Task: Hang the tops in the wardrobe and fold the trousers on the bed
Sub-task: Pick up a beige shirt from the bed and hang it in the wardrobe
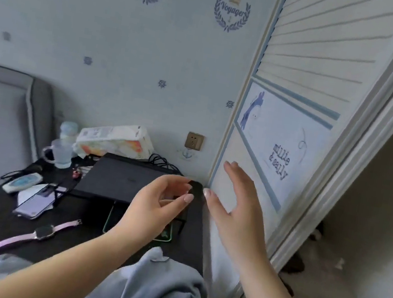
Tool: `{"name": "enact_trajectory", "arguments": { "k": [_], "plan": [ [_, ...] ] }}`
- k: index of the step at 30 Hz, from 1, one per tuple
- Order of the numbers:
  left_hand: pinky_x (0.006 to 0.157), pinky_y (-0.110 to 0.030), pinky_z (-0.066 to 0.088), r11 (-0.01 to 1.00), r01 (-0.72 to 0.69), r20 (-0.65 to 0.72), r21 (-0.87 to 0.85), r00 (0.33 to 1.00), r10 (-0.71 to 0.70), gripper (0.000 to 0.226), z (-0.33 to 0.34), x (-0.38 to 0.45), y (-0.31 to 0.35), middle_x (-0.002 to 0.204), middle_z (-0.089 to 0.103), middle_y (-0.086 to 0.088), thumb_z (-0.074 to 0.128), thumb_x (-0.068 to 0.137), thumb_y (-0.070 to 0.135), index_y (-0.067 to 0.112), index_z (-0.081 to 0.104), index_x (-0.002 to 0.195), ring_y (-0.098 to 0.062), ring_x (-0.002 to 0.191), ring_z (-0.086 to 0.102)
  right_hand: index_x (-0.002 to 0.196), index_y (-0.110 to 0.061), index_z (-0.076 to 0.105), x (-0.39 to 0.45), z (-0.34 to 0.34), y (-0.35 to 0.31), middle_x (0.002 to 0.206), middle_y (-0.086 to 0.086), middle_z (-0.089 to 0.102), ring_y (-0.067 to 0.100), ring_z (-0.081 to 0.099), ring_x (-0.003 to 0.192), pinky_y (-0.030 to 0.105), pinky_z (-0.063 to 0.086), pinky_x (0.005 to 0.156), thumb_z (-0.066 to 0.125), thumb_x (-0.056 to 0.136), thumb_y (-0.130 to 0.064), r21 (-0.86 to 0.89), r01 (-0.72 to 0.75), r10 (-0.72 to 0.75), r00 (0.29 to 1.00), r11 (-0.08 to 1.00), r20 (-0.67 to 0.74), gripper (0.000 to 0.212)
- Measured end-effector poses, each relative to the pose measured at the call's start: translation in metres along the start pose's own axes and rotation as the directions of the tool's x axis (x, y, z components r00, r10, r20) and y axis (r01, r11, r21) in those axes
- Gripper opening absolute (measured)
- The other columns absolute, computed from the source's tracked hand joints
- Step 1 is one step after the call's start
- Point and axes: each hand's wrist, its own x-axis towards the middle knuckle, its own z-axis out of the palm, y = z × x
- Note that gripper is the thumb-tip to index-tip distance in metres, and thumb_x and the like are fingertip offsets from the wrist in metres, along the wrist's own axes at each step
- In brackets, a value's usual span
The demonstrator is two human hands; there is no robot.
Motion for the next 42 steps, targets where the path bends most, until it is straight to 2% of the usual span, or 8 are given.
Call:
{"name": "enact_trajectory", "arguments": {
  "k": [4, 9, 14, 18, 30, 33, 37, 42],
  "plan": [
    [0.079, -0.009, 0.047, 0.986, 0.123, -0.147, 0.111, 0.983, -0.106, 0.022, -0.080, -0.052, -0.017, 0.102, 0.069, 0.017, 0.069, 0.085, 0.025, 0.036, 0.065, 0.102, 0.004, 0.102, 0.062, 0.136, -0.029, 0.046, -0.025, 0.068, -0.025, 0.134, -0.020, 0.045, -0.013, 0.036, 0.125, 0.005, 0.028, 0.102, 0.066, 0.087, -0.028, 0.155, -0.042, 0.004, 0.972, 0.987, 0.236, 0.053],
    [0.076, -0.010, 0.048, 0.956, 0.283, -0.373, 0.083, 0.898, -0.233, 0.022, -0.178, -0.143, -0.021, 0.099, 0.071, 0.007, 0.071, 0.083, 0.012, 0.028, 0.067, 0.098, -0.002, 0.093, 0.066, 0.135, -0.031, 0.045, -0.069, 0.147, -0.082, 0.127, -0.025, 0.046, -0.015, 0.038, 0.120, 0.005, 0.029, 0.099, 0.064, 0.088, -0.027, 0.273, -0.033, -0.109, 0.866, 0.961, 0.488, 0.051],
    [0.073, -0.004, 0.044, 0.928, 0.365, -0.591, 0.068, 0.764, -0.258, 0.019, -0.272, -0.252, -0.007, 0.096, 0.072, 0.013, 0.071, 0.084, 0.015, 0.029, 0.066, 0.097, 0.007, 0.088, 0.064, 0.131, -0.033, 0.047, -0.130, 0.225, -0.163, 0.123, -0.026, 0.048, -0.022, 0.040, 0.112, -0.004, 0.027, 0.090, 0.064, 0.088, -0.028, 0.368, -0.013, -0.246, 0.721, 0.930, 0.648, 0.047],
    [0.083, -0.017, 0.048, 0.904, 0.427, -0.733, 0.010, 0.618, -0.284, 0.018, -0.346, -0.353, 0.014, 0.101, 0.071, 0.009, 0.070, 0.085, 0.015, 0.025, 0.066, 0.100, -0.002, 0.097, 0.065, 0.119, -0.042, 0.047, -0.196, 0.287, -0.249, 0.121, -0.020, 0.053, -0.009, 0.047, 0.114, 0.001, 0.034, 0.089, 0.066, 0.087, -0.027, 0.448, -0.048, -0.337, 0.588, 0.893, 0.736, 0.041],
    [0.067, -0.007, 0.048, 0.859, 0.483, -0.956, -0.167, 0.134, -0.261, 0.021, -0.534, -0.654, 0.093, 0.103, 0.070, 0.001, 0.066, 0.087, 0.008, 0.009, 0.065, 0.108, 0.004, 0.085, 0.066, 0.125, -0.042, 0.046, -0.415, 0.430, -0.507, 0.127, -0.019, 0.052, -0.005, 0.047, 0.118, 0.016, 0.039, 0.093, 0.066, 0.087, -0.033, 0.596, -0.098, -0.587, 0.105, 0.797, 0.802, 0.043],
    [0.069, -0.006, 0.047, 0.839, 0.510, -0.975, -0.188, 0.007, -0.223, 0.019, -0.556, -0.716, 0.108, 0.103, 0.069, 0.007, 0.067, 0.088, 0.014, 0.017, 0.064, 0.107, 0.008, 0.086, 0.064, 0.127, -0.040, 0.047, -0.460, 0.452, -0.554, 0.126, -0.022, 0.051, -0.008, 0.046, 0.116, 0.008, 0.036, 0.090, 0.065, 0.087, -0.034, 0.631, -0.081, -0.634, -0.027, 0.772, 0.772, 0.044],
    [0.076, -0.013, 0.049, 0.822, 0.509, -0.967, -0.253, -0.165, -0.196, 0.021, -0.570, -0.777, 0.119, 0.106, 0.068, 0.006, 0.066, 0.088, 0.013, 0.016, 0.063, 0.108, 0.002, 0.092, 0.064, 0.130, -0.031, 0.051, -0.509, 0.477, -0.601, 0.126, -0.017, 0.053, -0.005, 0.048, 0.115, 0.015, 0.038, 0.095, 0.066, 0.087, -0.031, 0.667, -0.078, -0.670, -0.147, 0.741, 0.727, 0.046],
    [0.071, -0.010, 0.050, 0.822, 0.479, -0.941, -0.309, -0.279, -0.191, 0.020, -0.583, -0.812, 0.120, 0.106, 0.068, 0.005, 0.065, 0.088, 0.011, 0.015, 0.063, 0.107, 0.006, 0.087, 0.065, 0.130, -0.031, 0.052, -0.544, 0.507, -0.632, 0.127, -0.017, 0.054, -0.002, 0.049, 0.118, 0.028, 0.042, 0.101, 0.066, 0.087, -0.034, 0.685, -0.061, -0.678, -0.235, 0.726, 0.697, 0.046]
  ]
}}
